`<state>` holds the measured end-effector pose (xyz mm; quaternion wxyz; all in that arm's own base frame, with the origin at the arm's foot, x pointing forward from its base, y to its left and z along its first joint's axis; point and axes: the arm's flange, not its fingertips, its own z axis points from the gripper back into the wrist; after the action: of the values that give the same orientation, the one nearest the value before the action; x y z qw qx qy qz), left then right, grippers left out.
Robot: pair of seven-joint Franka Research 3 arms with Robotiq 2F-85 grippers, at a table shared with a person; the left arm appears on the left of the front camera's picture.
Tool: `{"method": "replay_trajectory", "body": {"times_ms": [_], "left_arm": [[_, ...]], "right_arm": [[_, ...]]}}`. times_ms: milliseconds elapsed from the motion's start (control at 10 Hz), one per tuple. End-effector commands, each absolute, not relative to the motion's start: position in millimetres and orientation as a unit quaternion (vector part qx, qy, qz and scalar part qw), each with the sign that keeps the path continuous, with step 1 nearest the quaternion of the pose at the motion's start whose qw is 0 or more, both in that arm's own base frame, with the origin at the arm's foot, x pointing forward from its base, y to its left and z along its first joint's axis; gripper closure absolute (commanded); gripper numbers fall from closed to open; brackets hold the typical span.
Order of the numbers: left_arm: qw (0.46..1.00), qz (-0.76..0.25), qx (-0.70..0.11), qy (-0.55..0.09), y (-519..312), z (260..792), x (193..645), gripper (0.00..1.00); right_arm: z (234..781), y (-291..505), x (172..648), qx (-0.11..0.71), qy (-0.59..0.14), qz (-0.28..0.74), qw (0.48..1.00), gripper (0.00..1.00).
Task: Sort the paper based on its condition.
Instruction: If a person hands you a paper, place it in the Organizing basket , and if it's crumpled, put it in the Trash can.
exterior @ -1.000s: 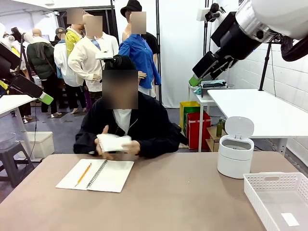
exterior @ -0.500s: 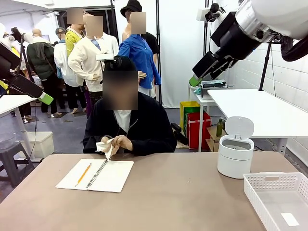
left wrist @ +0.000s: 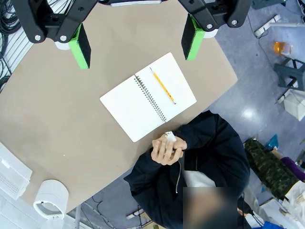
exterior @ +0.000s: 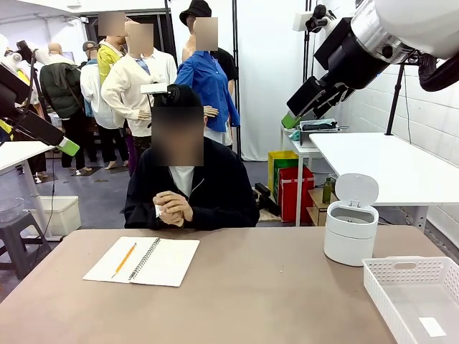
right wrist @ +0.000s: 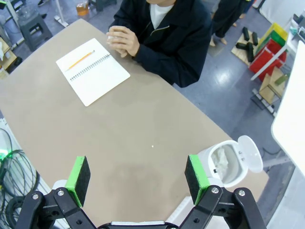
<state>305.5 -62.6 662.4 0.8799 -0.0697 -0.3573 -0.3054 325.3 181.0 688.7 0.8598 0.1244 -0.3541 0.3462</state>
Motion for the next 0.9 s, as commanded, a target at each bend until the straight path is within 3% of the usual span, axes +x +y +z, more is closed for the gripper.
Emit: {"method": "replay_trajectory", "body": {"times_ms": [0, 800], "left_arm": [[0.88, -0.305, -0.07, -0.357, -62.5, 662.4, 305.7, 0.0], [0.88, -0.305, -0.07, -0.357, -62.5, 662.4, 305.7, 0.0]], "right_arm": [[688.1, 181.1, 325.4, 0.125, -0.353, 0.346, 0.86, 0.0], [688.1, 181.1, 325.4, 0.125, -0.353, 0.346, 0.86, 0.0]]}}
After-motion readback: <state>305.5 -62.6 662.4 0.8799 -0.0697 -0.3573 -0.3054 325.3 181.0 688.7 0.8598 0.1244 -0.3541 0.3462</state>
